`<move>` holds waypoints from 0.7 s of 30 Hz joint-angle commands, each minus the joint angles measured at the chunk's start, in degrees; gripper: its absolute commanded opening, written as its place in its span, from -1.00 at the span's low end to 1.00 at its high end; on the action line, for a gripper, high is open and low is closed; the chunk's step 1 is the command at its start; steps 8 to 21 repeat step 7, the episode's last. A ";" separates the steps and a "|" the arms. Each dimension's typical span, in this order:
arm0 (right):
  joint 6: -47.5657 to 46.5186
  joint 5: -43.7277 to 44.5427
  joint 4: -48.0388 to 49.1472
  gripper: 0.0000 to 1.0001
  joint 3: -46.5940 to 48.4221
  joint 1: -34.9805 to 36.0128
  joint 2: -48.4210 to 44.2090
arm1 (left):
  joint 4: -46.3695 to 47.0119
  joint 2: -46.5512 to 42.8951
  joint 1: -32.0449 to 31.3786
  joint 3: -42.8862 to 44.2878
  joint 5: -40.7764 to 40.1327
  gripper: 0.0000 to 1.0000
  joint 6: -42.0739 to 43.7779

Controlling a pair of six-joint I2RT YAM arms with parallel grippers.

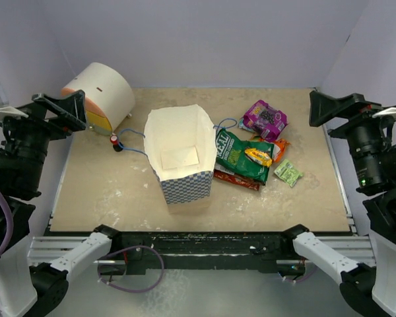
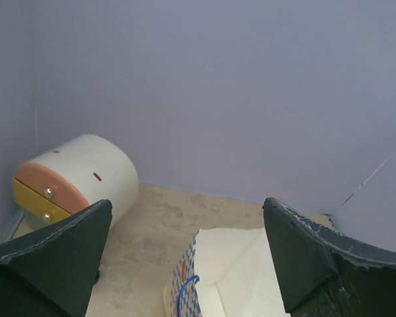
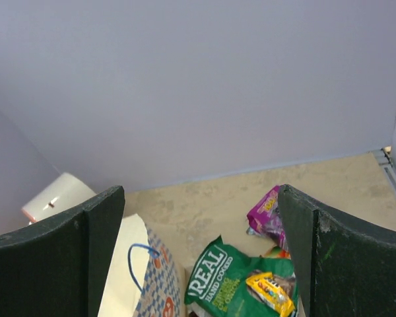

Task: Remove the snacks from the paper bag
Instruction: Reset both arms

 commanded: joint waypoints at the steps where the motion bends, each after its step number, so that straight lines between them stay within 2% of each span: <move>1: -1.61 5.56 -0.15 0.99 5.40 0.00 2.46 | 4.67 2.20 0.13 3.51 -2.57 0.98 4.30; 4: -2.17 6.47 -0.06 0.99 4.91 0.00 2.30 | 4.79 2.28 0.15 3.20 -2.63 0.98 4.71; 7: 1.40 12.63 -5.18 1.00 6.85 0.00 4.91 | 4.57 2.06 0.15 2.34 -2.53 0.98 4.46; 21: 1.40 12.63 -5.18 1.00 6.85 0.00 4.91 | 4.57 2.06 0.15 2.34 -2.53 0.98 4.46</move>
